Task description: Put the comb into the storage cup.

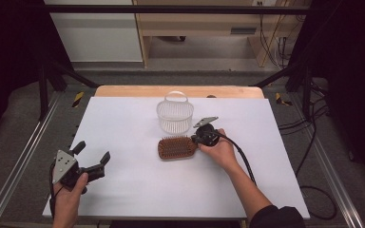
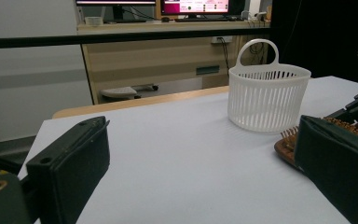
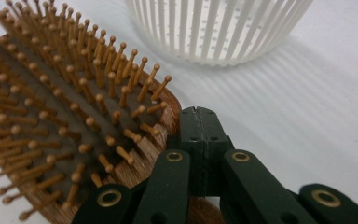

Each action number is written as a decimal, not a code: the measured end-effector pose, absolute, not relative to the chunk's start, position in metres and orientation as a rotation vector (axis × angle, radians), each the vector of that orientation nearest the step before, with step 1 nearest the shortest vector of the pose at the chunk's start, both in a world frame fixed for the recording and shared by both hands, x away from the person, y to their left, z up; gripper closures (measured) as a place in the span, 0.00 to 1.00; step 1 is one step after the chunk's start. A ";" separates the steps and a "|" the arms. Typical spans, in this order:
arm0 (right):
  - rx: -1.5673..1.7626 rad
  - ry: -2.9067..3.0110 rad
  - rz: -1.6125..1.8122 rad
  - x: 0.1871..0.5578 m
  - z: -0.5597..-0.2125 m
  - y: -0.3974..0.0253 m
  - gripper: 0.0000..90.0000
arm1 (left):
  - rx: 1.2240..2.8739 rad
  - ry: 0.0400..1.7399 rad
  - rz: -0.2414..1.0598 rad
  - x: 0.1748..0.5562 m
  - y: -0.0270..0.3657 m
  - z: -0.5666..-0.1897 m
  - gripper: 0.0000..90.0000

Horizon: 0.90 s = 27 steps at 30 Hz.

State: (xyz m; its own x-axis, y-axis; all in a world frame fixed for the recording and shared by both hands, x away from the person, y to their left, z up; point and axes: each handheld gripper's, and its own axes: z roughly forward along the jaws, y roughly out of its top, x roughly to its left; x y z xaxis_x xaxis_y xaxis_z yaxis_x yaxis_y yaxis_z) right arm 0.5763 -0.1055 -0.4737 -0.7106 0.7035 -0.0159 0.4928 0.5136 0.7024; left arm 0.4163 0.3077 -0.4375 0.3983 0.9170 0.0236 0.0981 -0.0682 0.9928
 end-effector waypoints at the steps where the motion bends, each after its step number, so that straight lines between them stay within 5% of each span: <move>1: 1.004 2.463 1.002 0.575 -0.475 -0.106 1.00 | 1.489 0.954 0.880 0.416 0.308 -0.438 0.04; 27: 0.911 2.554 1.023 0.534 -0.470 -0.088 1.00 | 1.494 0.951 0.879 0.416 0.306 -0.438 0.04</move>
